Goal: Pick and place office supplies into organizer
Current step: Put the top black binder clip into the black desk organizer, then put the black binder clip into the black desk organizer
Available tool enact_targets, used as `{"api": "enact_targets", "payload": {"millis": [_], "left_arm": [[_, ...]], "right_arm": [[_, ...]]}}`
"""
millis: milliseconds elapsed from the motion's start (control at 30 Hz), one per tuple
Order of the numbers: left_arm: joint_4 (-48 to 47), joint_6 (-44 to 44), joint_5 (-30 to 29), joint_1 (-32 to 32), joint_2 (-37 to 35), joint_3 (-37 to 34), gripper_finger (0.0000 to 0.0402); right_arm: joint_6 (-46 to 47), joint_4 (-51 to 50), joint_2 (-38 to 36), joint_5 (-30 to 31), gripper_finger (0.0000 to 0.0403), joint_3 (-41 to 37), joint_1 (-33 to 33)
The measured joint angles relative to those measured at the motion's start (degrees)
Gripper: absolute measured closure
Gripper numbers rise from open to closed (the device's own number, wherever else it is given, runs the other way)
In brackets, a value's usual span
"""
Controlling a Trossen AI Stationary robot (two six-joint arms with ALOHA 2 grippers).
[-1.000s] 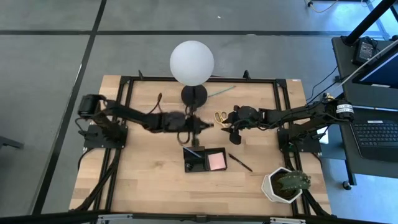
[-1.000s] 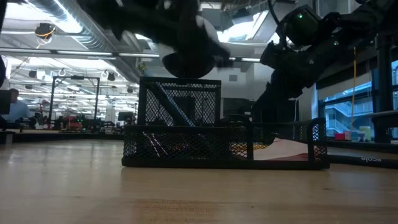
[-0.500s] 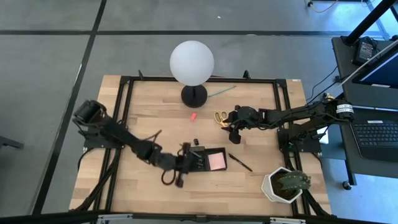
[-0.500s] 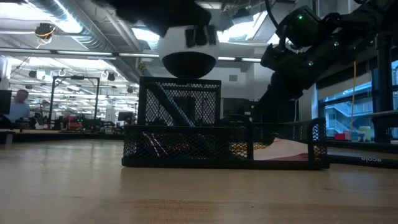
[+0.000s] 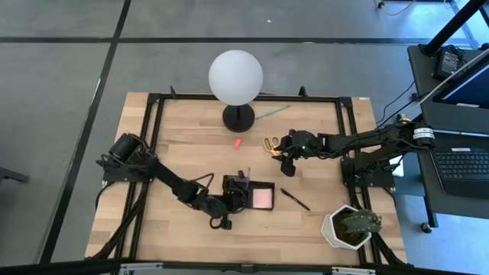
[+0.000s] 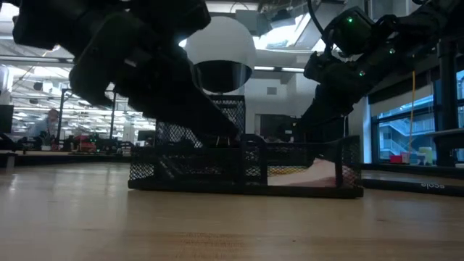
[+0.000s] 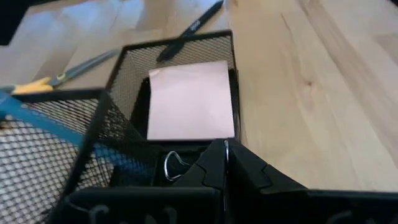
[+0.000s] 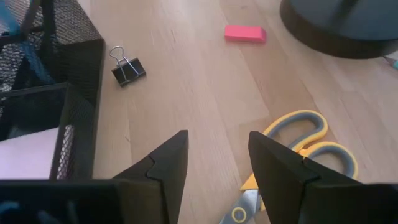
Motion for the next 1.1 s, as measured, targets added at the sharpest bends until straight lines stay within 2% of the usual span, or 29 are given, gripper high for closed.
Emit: {"api": "enact_targets", "payload": {"millis": [300, 633, 933, 1100], "left_arm": [[0.35, -0.02, -0.14, -0.04, 0.08, 0.00, 0.0394], [0.41, 0.61, 0.65, -0.04, -2.25, 0.00, 0.0335], [-1.79, 1.05, 0.67, -0.01, -16.76, 0.03, 0.0318], [-8.58, 0.34, -6.24, 1.38, -25.48, 0.06, 0.0318]], "right_arm": [[-0.01, 0.00, 0.00, 0.00, 0.0232, 0.00, 0.00], [-0.15, -0.09, 0.00, 0.00, 0.0232, 0.01, 0.02], [0.82, -0.17, 0.00, 0.00, 0.0232, 0.01, 0.02], [4.00, -0.24, 0.00, 0.00, 0.0232, 0.00, 0.00]]}}
